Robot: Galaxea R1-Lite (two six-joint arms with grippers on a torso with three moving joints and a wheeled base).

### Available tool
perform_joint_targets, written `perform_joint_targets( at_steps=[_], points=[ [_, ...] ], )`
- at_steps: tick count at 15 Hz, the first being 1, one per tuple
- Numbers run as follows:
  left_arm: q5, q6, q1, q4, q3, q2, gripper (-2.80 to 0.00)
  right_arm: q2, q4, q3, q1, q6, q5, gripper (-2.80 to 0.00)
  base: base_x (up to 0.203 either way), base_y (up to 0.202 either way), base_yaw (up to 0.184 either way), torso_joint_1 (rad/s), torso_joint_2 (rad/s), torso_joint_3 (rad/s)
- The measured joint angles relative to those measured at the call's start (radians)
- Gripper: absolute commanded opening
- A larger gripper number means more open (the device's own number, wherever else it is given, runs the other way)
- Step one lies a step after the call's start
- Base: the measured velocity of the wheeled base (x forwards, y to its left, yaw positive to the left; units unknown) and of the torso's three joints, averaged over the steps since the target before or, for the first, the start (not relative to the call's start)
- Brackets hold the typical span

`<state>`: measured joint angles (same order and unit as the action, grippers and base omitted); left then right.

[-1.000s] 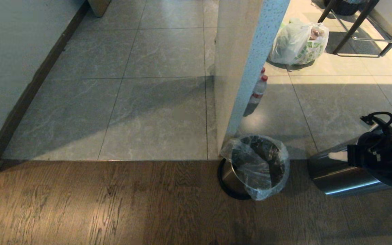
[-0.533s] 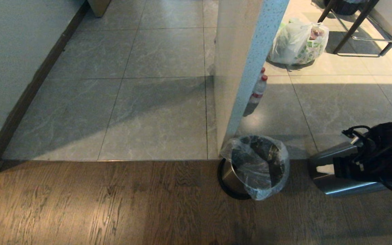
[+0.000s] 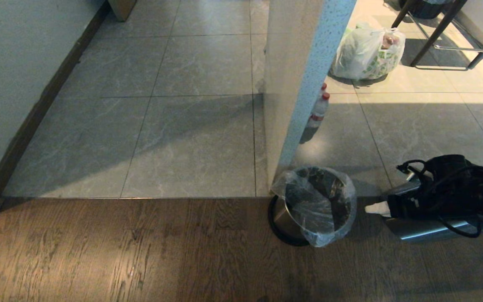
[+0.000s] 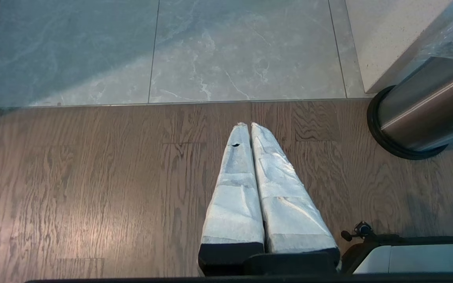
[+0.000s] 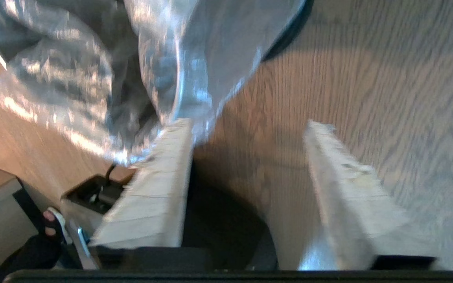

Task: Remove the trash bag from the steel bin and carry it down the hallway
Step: Pick up the trash bag

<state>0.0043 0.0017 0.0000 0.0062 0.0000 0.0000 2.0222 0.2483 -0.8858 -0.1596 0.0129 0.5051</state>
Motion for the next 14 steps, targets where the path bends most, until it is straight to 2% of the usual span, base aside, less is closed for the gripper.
perform_joint_targets(
  at_steps=[4, 14],
  points=[
    [0.0, 0.0, 0.0, 0.0, 0.0, 0.0, -2.8, 0.045, 0.084, -0.047, 0.018, -0.047, 0.048, 0.0, 0.0, 0.0, 0.0, 0.0, 0.0, 0.0],
    [0.0, 0.0, 0.0, 0.0, 0.0, 0.0, -2.8, 0.159, 0.145, -0.171, 0.089, -0.048, 0.065, 0.0, 0.0, 0.0, 0.0, 0.0, 0.0, 0.0]
  ],
)
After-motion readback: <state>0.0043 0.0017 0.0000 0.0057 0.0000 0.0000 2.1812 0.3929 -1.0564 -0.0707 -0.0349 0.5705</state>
